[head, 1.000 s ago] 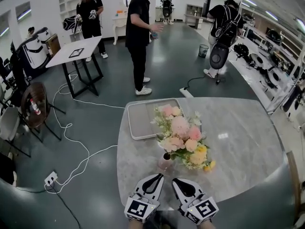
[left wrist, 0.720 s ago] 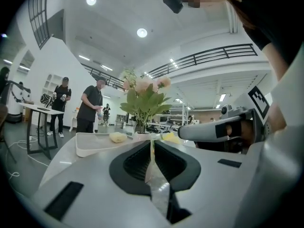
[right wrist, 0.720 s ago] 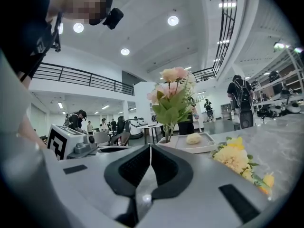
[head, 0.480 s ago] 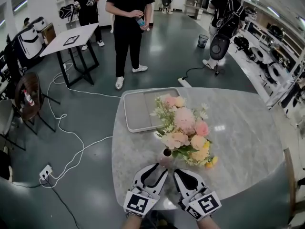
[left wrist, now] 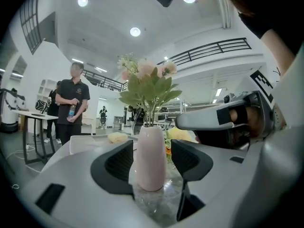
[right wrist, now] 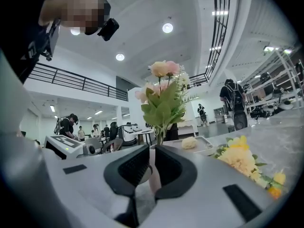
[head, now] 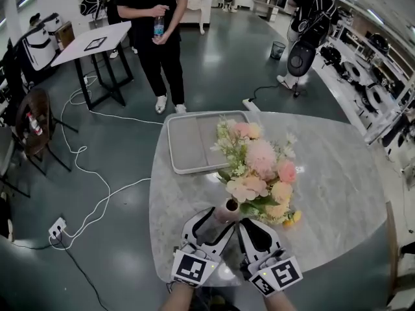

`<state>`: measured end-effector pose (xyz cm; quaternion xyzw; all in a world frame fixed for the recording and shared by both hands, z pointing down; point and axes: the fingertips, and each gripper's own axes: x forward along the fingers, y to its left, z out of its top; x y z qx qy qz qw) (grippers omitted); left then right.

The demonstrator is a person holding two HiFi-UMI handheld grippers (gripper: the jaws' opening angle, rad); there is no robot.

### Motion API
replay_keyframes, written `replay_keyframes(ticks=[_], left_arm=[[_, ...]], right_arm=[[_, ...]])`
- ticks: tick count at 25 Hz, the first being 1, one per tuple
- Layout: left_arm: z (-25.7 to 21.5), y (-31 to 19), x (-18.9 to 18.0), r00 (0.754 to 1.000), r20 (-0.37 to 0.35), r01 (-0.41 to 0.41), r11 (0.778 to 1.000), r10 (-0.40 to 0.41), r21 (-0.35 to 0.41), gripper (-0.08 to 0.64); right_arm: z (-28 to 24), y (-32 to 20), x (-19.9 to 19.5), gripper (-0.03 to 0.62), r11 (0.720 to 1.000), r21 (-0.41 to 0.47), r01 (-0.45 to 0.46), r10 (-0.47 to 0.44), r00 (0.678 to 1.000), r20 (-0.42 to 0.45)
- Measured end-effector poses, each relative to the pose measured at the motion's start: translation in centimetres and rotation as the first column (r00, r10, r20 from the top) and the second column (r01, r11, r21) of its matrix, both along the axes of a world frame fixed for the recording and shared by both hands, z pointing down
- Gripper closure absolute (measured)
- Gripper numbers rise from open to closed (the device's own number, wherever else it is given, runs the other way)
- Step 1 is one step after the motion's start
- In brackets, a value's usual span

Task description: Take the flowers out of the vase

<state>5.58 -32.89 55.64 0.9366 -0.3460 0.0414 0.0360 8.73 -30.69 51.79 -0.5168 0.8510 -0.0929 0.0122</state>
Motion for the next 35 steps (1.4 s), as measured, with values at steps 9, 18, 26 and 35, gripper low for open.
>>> replay_keyframes(ticks=[9, 18, 26, 35], left_arm=[[0.7, -1.0, 1.2, 0.999, 0.044, -0.022, 1.0, 0.022, 0.009, 0.298], [0.8, -1.5, 1.6, 0.999, 0.032, -0.02, 0.999, 0.019, 0.025, 0.324], [0.8, -1.3, 1.5, 0.999, 0.039, -0.022, 0.999, 0.021, 0.034, 0.324], [0.7, -1.5, 2.0, 0.999, 0.036, -0.014, 1.0, 0.013, 0.027, 0.324]], right_arm=[[0.0, -1.9, 0.7, 0.499, 0.999, 0.016, -0.03, 0.03, 0.999, 0.021], [-0.2, -3.6, 0.2, 0.471, 0.999, 0.037, -0.017, 0.015, 0.998, 0.056], [-0.6, -4.5, -0.6, 0.469, 0.998, 0.068, -0.002, -0.003, 0.998, 0.07], [-1.0, -5.4, -0.5, 0.487, 0.997, 0.081, 0.013, -0.017, 0.999, 0.046]])
